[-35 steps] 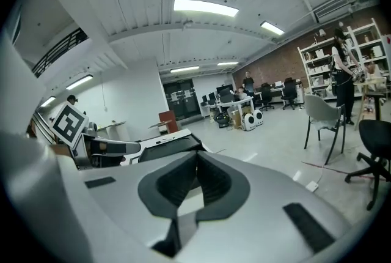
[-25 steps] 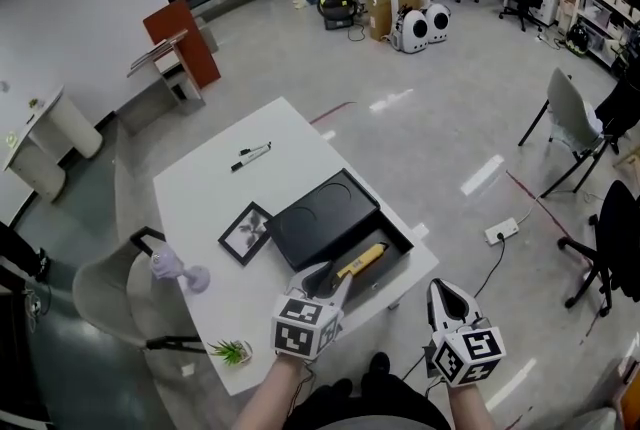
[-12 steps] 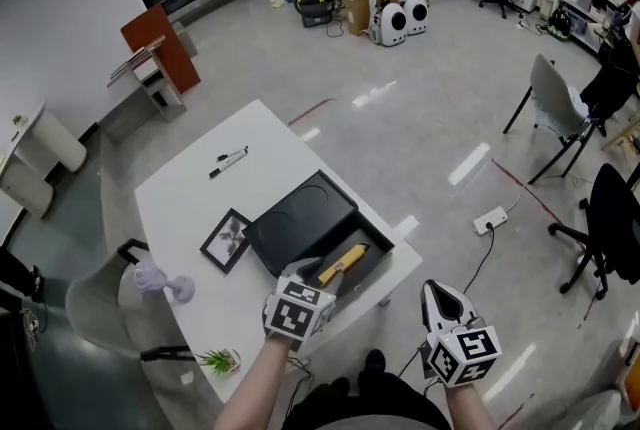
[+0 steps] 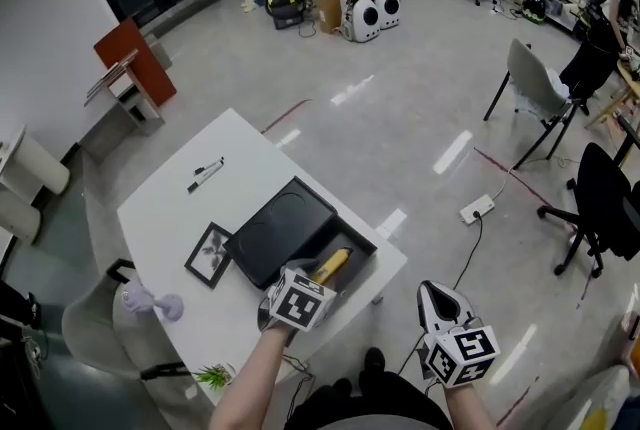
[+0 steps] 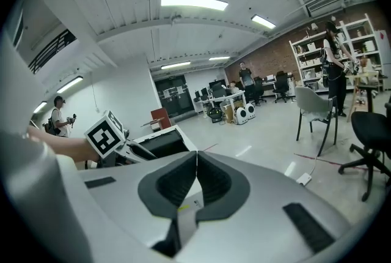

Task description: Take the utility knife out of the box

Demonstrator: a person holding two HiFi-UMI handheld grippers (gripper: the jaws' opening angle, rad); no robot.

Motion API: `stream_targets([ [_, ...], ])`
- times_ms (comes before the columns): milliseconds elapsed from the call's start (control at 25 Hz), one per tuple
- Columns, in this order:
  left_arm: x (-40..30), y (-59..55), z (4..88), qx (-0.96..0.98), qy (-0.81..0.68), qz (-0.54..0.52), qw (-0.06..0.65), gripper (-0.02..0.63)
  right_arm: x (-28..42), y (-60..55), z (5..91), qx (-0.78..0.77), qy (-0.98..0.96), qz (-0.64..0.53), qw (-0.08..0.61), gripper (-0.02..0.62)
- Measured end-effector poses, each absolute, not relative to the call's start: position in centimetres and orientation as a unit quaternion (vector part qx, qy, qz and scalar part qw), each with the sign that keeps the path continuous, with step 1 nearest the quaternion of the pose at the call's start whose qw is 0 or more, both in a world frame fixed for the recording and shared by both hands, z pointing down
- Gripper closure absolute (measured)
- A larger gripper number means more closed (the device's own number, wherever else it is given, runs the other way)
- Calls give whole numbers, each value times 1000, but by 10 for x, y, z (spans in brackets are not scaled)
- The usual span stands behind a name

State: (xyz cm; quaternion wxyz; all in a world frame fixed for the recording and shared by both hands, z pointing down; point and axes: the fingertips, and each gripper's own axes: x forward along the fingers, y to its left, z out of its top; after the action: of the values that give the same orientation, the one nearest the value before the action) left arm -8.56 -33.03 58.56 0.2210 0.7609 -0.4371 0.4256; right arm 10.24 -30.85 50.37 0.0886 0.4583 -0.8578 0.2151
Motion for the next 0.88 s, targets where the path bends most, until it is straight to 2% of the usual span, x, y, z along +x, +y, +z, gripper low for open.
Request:
stream_targets([
  [360,-81,-343,606,749,-411,470,221,460,112,-306,510,474,-847,225,92,594],
  [880,-84,-347,620,753,-384,478,241,457,112,-301,518,488,-836,233,97,594],
])
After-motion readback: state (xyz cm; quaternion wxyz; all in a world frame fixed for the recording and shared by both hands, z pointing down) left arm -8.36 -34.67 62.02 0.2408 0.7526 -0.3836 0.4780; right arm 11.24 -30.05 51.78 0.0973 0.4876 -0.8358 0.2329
